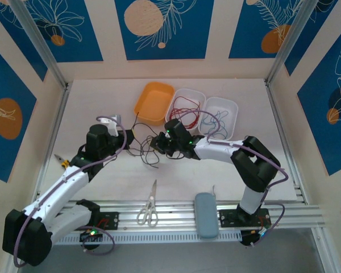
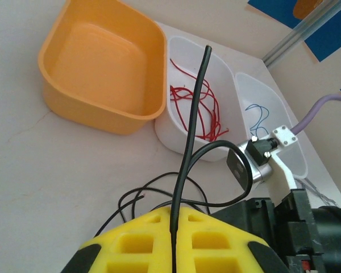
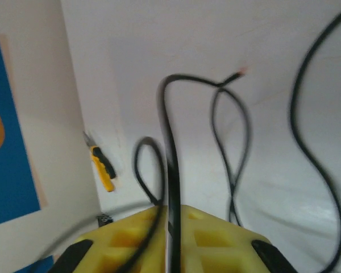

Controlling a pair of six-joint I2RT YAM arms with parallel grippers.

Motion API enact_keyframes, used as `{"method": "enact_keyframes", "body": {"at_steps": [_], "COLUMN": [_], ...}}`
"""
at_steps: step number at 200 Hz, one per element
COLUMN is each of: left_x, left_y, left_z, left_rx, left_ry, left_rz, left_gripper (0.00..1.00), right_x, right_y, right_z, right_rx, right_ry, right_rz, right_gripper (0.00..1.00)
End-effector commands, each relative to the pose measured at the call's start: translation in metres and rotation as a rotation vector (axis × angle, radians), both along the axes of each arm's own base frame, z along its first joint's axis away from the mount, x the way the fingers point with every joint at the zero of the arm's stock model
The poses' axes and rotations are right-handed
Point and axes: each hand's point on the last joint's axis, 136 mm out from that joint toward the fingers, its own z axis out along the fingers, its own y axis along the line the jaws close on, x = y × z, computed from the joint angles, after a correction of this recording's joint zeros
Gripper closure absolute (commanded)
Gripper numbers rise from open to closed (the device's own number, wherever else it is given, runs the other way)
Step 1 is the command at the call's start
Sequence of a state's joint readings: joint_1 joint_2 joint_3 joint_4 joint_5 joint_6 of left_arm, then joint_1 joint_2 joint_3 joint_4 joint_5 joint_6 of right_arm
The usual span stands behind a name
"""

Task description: Untangle the cables

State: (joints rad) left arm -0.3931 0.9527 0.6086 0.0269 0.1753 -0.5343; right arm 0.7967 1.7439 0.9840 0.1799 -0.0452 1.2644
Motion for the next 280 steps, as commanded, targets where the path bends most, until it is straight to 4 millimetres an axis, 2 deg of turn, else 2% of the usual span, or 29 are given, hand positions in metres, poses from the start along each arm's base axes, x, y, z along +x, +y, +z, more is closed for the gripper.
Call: {"method": "enact_keyframes", "body": {"at_steps": [1,8,56,112,135,171,201,232,280], "left_x": [-0.001,-0.001,0.001,0.008,0.013,0.019,0.027,0.044,0.094], "left_y": [0.011,0.015,0.035,0.045,0.057,0.072,0.074,0.069,0.045], "left_z": [0.009,0.012,0.029,0.050,0.058,0.083,0.099,0.113,0.126], "left_rx": [0.067,0.088,0.215,0.285,0.349,0.394,0.403,0.390,0.339], "left_ry": [-0.040,-0.048,-0.073,-0.114,-0.116,-0.159,-0.186,-0.196,-0.186], "left_rz": [0.034,0.047,0.100,0.119,0.160,0.199,0.193,0.178,0.120], "left_gripper": [1.00,1.00,1.00,1.00,1.00,1.00,1.00,1.00,1.00], "right_x": [-0.002,-0.003,-0.010,-0.019,-0.021,-0.026,-0.029,-0.031,-0.031], "right_y": [-0.015,-0.020,-0.065,-0.120,-0.138,-0.163,-0.168,-0.166,-0.160], "right_z": [0.004,0.003,0.004,0.022,0.031,0.033,0.037,0.040,0.043], "right_rx": [-0.009,-0.025,-0.164,-0.336,-0.374,-0.410,-0.408,-0.409,-0.400], "right_ry": [-0.008,-0.008,-0.046,-0.123,-0.152,-0.154,-0.181,-0.199,-0.221], "right_rz": [-0.022,-0.029,-0.086,-0.142,-0.163,-0.189,-0.181,-0.157,-0.133], "right_gripper": [0.97,1.00,1.00,1.00,1.00,1.00,1.00,1.00,1.00]}}
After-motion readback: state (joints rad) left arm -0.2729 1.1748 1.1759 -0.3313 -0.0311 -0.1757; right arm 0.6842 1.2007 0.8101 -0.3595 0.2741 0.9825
